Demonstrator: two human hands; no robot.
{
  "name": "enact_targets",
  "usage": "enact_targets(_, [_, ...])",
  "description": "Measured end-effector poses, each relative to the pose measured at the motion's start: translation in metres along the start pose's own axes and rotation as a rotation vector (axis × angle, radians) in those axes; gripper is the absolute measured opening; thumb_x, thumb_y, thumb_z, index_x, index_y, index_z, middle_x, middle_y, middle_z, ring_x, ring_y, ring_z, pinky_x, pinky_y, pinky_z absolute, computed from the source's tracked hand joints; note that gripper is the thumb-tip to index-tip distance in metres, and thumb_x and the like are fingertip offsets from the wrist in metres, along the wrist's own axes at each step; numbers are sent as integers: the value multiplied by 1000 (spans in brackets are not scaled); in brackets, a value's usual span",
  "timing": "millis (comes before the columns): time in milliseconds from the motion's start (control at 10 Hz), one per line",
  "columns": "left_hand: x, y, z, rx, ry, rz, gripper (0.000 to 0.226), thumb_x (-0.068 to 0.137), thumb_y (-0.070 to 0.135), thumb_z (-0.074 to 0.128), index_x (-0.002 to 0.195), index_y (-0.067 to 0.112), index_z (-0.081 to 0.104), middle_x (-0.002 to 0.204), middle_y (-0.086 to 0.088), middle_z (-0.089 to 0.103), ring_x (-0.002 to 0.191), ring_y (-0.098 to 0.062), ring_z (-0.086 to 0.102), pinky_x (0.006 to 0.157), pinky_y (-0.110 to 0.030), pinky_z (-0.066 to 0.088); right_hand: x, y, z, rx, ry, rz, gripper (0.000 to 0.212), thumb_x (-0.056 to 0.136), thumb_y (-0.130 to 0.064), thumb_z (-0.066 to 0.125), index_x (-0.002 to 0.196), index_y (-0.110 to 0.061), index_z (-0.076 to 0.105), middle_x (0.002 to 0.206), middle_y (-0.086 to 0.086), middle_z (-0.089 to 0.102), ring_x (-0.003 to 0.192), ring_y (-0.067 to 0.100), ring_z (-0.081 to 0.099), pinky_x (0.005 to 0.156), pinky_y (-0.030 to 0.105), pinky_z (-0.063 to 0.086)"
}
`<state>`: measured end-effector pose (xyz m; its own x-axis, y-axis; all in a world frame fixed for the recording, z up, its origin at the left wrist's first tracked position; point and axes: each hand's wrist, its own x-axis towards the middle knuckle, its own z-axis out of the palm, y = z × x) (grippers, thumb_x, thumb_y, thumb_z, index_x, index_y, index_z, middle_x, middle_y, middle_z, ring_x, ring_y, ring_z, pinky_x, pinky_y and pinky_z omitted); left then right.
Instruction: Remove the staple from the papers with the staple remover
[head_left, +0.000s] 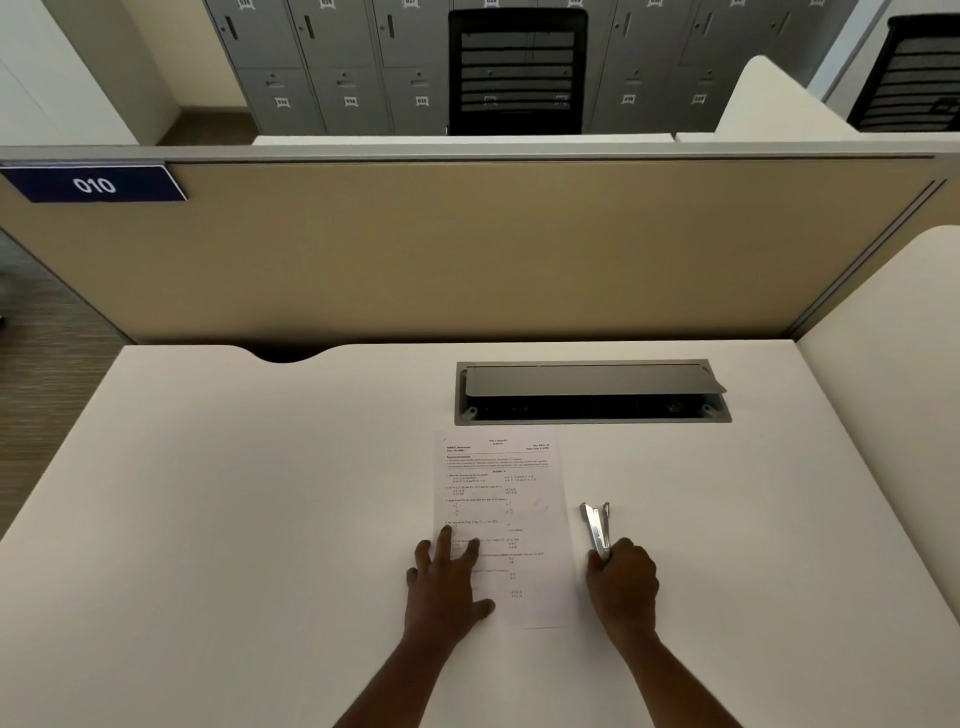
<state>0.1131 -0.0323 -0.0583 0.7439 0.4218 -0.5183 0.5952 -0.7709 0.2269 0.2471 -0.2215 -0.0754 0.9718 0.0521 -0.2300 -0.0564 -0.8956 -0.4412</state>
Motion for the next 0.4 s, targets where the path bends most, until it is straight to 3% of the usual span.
enact_targets(200, [-1, -3, -2, -36, 17, 5, 95, 81, 63, 68, 159, 37, 21, 170, -2, -4, 150, -34, 13, 118, -49, 32, -2, 2, -9, 0, -47, 49, 46, 81, -41, 75, 94, 0, 57, 92, 16, 62, 91, 37, 61, 76, 41, 50])
enact_targets(300, [-2, -5, -7, -100, 47, 4, 101, 79, 67, 67, 160, 37, 14, 170, 1, -12, 148, -28, 20, 113, -44, 42, -7, -10, -29, 90, -14, 26, 57, 78, -44, 78, 106, 1, 55, 100, 17, 61, 97, 38, 61, 78, 41, 49])
enact_targets(400, [-2, -5, -22, -115, 116, 25, 103, 80, 73, 62, 161, 35, 11, 171, 1, -10, 148, -27, 24, 109, -42, 46, 0, -33, -57, 214, 72, -107, 51, 77, -43, 81, 104, -5, 61, 94, 10, 63, 90, 34, 64, 74, 38, 51])
